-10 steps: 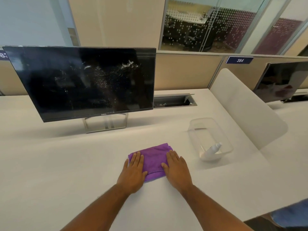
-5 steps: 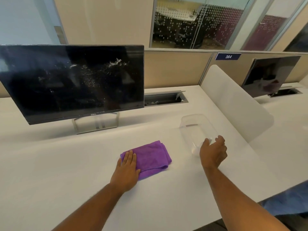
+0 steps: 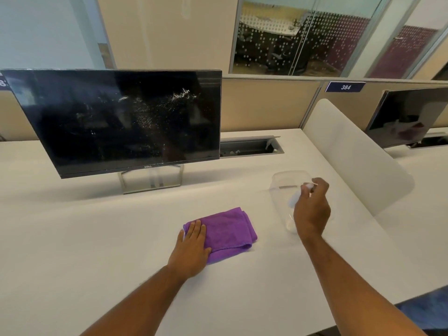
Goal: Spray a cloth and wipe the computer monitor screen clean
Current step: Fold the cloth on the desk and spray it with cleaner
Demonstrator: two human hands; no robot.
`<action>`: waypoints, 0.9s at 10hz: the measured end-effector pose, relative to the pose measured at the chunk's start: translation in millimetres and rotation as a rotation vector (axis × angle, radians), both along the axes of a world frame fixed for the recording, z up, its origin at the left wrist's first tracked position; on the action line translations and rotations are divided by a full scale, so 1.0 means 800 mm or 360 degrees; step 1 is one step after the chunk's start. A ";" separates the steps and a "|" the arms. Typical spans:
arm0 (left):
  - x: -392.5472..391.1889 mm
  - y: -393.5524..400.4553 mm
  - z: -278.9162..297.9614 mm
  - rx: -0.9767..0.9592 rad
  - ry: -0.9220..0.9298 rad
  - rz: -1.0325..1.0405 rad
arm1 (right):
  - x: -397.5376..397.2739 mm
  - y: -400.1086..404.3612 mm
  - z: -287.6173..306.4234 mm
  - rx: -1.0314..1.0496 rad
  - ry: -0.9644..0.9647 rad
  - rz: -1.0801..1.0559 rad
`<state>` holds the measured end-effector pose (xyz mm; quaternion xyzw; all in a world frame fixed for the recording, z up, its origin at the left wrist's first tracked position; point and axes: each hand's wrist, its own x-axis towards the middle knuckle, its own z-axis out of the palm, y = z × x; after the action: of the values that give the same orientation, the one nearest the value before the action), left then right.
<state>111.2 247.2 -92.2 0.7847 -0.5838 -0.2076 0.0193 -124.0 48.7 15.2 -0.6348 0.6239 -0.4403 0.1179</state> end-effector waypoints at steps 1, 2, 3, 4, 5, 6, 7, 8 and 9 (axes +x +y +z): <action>-0.002 0.002 -0.001 -0.0014 -0.0003 0.0010 | 0.028 0.014 0.008 0.0003 0.0001 0.0147; -0.003 0.003 -0.003 -0.0023 -0.0015 0.0012 | 0.061 0.043 -0.006 0.0025 0.0011 0.0334; -0.001 0.007 -0.006 -0.0038 -0.0018 0.0011 | 0.089 0.075 -0.032 0.0198 0.0034 0.0535; -0.001 0.010 -0.006 -0.0045 -0.0008 0.0019 | 0.104 0.097 -0.052 0.0282 0.0097 0.0668; 0.000 0.011 -0.005 -0.0045 -0.0016 0.0041 | 0.113 0.120 -0.076 0.0354 0.0222 0.0773; 0.001 0.012 -0.005 -0.0035 -0.0029 0.0037 | 0.116 0.129 -0.087 0.0392 0.0262 0.0793; 0.002 0.015 -0.007 -0.0028 -0.0052 0.0011 | 0.122 0.130 -0.093 0.0519 0.0433 0.0884; 0.002 0.018 -0.010 -0.0009 -0.0044 0.0008 | 0.129 0.126 -0.095 0.0589 0.0375 0.0837; 0.003 0.018 -0.011 0.0004 -0.0037 0.0005 | 0.135 0.120 -0.091 0.0622 0.0284 0.0830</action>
<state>113.9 261.6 -100.8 0.7881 -0.5823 -0.1991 0.0118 -16.3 144.3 -57.8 -0.7745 0.5210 -0.2099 0.2910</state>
